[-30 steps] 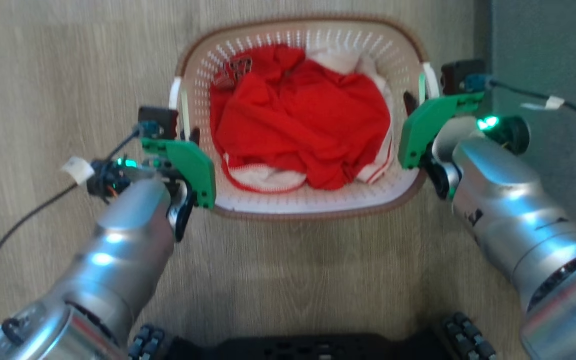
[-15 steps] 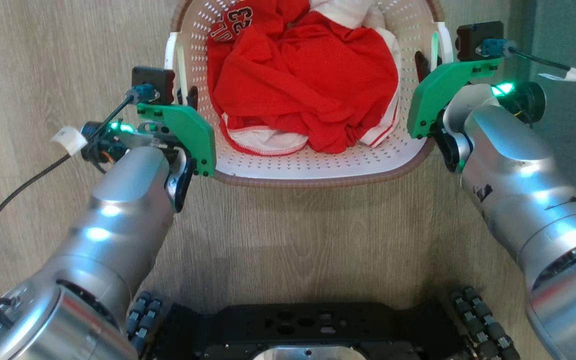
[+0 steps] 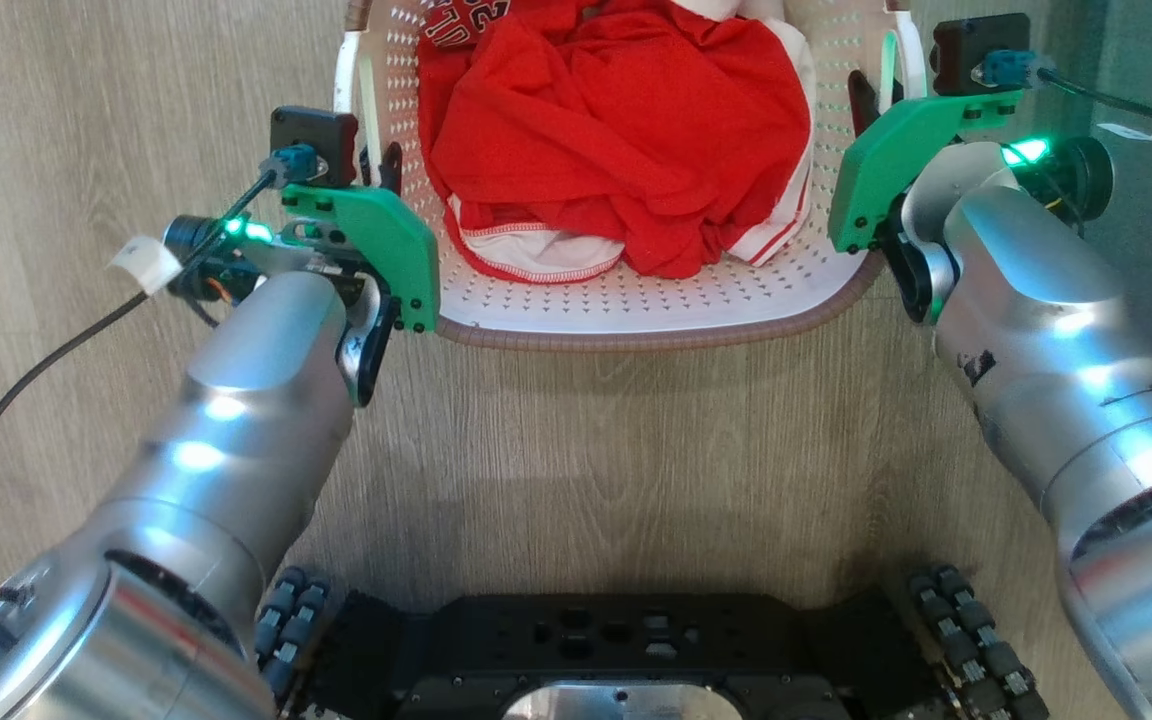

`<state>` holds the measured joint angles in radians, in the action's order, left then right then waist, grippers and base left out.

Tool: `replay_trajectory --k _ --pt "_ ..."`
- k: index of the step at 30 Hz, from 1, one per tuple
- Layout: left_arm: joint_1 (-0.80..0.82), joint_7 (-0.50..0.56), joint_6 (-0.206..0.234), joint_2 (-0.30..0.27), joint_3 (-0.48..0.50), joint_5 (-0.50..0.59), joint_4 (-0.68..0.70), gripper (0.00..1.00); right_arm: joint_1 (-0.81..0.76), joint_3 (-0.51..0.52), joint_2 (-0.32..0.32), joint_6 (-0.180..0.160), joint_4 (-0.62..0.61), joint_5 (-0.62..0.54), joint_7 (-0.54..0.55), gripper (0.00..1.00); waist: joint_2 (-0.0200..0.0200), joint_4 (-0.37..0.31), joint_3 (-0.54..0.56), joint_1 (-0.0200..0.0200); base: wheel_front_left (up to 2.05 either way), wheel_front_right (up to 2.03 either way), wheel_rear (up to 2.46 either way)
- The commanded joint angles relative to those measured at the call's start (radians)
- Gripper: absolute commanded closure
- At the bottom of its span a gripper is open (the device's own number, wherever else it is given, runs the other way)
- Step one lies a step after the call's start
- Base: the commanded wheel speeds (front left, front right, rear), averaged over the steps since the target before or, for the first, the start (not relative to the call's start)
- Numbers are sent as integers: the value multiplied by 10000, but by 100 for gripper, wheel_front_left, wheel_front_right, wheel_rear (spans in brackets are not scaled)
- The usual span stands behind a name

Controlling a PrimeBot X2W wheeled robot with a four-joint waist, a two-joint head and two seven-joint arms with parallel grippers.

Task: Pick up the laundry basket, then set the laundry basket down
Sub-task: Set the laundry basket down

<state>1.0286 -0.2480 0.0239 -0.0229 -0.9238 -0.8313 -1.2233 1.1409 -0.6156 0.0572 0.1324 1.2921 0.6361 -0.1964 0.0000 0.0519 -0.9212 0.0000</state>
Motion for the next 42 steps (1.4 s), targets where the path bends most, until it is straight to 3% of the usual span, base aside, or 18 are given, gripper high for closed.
replay_trajectory --k 1,4,8,9,12,14,15,16,18,29,36,42 --pt "97 -136 60 -322 169 200 39 100 -474 -111 -68 -17 -14 -254 -92 100 0 8 4 0 0 0 0" --pt "63 -136 53 -315 236 277 11 100 -527 -1 -68 -17 -14 -361 -88 100 0 14 32 0 0 0 0" --pt "4 -137 31 -304 338 294 -72 98 -573 131 -69 -17 -14 -456 -67 67 0 5 77 0 0 0 0" --pt "-6 -137 29 -301 361 293 -91 82 -578 164 -69 -17 -14 -478 -61 59 0 2 86 0 0 0 0" --pt "-70 -137 0 -293 417 260 -164 67 -589 223 -69 -17 -14 -519 -36 51 0 -3 109 0 0 0 0" --pt "-159 -137 -45 -285 474 145 -273 54 -598 231 -69 -17 -14 -507 -56 0 0 -18 141 0 0 0 0" --pt "-172 -137 -48 -283 488 103 -308 25 -596 227 -69 -17 -14 -504 -85 0 0 -24 154 0 0 0 0" --pt "-184 -137 -52 -282 491 73 -337 11 -598 222 -69 -17 -14 -495 -109 0 0 -28 174 0 0 0 0" --pt "-218 -137 -36 -279 500 11 -388 0 -595 197 -69 -17 -14 -466 -146 0 0 -36 226 0 0 0 0" --pt "-439 -137 165 -315 843 -39 -50 0 -633 -82 -70 -17 -275 -210 -448 0 0 -133 804 0 0 0 0" --pt "-1053 -137 389 -757 1683 644 1310 0 -757 -103 -70 -17 -488 -202 -633 0 0 -238 1600 0 0 0 0" --pt "-2030 -137 539 -1156 2884 1644 2871 0 -1190 580 -70 -17 -1521 -727 -649 0 0 -426 2518 0 0 0 0"
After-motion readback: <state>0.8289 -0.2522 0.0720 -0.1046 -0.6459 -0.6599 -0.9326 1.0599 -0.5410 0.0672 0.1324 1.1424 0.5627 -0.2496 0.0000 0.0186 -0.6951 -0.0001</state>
